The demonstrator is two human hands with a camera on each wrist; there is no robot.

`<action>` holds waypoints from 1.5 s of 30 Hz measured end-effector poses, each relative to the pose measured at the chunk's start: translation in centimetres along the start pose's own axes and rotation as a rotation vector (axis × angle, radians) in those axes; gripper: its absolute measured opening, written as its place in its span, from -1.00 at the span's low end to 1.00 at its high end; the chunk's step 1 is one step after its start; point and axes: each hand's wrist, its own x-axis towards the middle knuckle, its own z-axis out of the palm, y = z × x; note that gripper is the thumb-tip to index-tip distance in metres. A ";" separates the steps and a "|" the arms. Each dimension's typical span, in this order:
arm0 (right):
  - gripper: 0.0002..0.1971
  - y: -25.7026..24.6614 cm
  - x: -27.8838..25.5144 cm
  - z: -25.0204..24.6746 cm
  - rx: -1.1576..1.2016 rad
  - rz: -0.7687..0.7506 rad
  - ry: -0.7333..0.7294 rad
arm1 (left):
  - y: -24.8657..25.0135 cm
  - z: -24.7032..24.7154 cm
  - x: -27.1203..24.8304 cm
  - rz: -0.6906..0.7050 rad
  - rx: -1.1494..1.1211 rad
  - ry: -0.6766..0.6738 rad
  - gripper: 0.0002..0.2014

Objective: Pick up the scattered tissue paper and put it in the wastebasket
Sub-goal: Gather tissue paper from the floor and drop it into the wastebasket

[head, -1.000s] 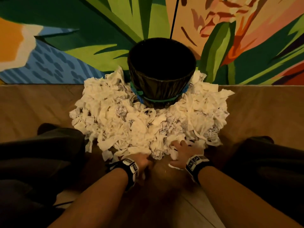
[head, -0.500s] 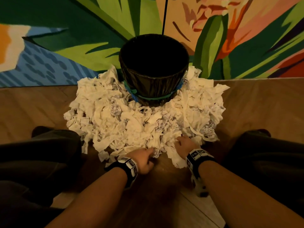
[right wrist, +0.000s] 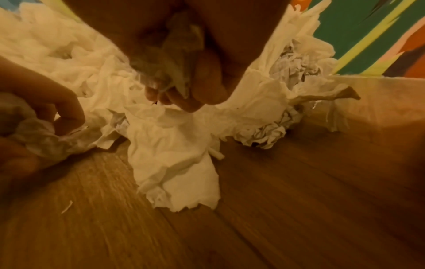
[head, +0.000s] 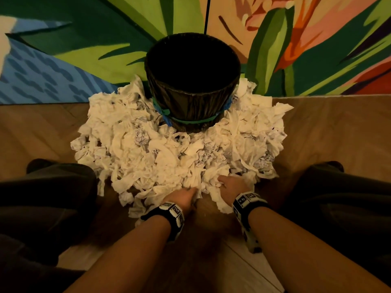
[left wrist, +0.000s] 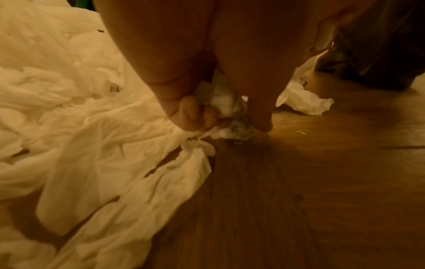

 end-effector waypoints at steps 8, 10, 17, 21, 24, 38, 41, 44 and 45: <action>-0.37 -0.3 1.1 0.9 -0.056 0.074 -0.018 | -1.3 0.6 -0.5 0.056 -0.052 0.016 -0.31; -0.33 -0.1 1.1 1.4 -0.077 0.057 -0.058 | -1.3 0.2 -0.4 0.043 -0.124 0.019 -0.34; -0.63 -0.2 1.3 1.6 -0.139 0.000 -0.054 | -1.5 -1.0 -1.4 0.103 -0.178 0.147 -0.67; -0.64 -1.4 1.3 0.2 -0.039 0.024 0.094 | -0.9 -2.6 -2.5 0.200 -0.270 0.270 -0.74; -0.63 -2.1 1.2 -1.6 0.134 0.065 0.196 | -0.3 -4.8 -3.0 0.279 -0.298 0.409 -0.84; -0.64 -13.2 -0.3 -21.7 1.277 -0.321 0.861 | 4.9 -26.7 -5.4 0.447 -0.561 1.141 -0.77; -0.64 -15.3 0.6 -24.4 1.332 -0.451 0.799 | 3.4 -30.6 -4.5 0.378 -0.463 1.134 -0.74; -0.72 -16.5 2.0 -23.9 1.171 -0.408 0.784 | 1.3 -31.1 -3.2 0.274 -0.447 1.029 -0.57; -0.75 -16.4 2.9 -23.4 1.117 -0.402 0.798 | 1.0 -30.8 -2.8 0.231 -0.451 1.001 -0.51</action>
